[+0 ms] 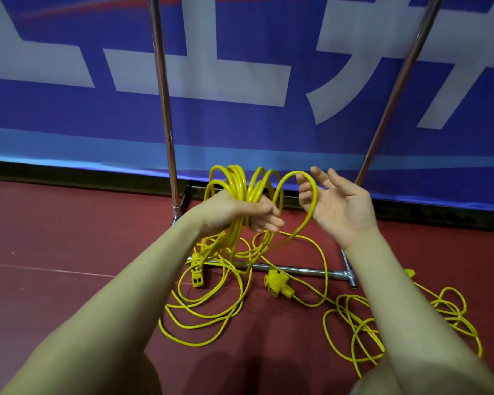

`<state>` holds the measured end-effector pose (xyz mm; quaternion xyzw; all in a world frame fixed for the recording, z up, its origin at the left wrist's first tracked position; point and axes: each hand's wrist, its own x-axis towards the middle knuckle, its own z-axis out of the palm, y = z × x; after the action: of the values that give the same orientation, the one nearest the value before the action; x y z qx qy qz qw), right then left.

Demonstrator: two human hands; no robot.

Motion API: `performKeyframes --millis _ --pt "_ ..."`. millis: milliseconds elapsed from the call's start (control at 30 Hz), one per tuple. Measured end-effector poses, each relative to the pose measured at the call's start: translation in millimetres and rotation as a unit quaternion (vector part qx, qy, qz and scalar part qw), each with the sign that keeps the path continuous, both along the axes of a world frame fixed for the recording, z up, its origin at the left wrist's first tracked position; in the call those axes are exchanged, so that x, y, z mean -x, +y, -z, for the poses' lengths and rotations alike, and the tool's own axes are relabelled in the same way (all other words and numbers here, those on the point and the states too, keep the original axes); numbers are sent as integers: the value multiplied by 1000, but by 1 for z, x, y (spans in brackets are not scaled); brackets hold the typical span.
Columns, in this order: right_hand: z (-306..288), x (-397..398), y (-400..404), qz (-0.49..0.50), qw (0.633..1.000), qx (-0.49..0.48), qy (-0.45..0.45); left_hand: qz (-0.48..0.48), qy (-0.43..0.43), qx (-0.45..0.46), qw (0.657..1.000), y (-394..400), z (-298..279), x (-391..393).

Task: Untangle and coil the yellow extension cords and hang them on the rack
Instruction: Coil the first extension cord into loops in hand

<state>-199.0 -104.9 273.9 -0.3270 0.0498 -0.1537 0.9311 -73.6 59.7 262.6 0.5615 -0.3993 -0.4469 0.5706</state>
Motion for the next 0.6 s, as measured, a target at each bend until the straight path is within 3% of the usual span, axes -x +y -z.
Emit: performKeyframes --millis 233,367,467,600 --pt "-12 -4 17 43 994 -103 -17 -45 -66 -17 997 -20 25 21" --pt "-11 -6 11 107 979 -174 -14 3 -36 -6 999 -28 28 31" --pt "-9 -7 9 116 980 -161 -10 -5 -25 11 1000 -32 26 33" --pt "-3 -9 5 127 989 -53 60 -61 40 49 996 -32 19 28"
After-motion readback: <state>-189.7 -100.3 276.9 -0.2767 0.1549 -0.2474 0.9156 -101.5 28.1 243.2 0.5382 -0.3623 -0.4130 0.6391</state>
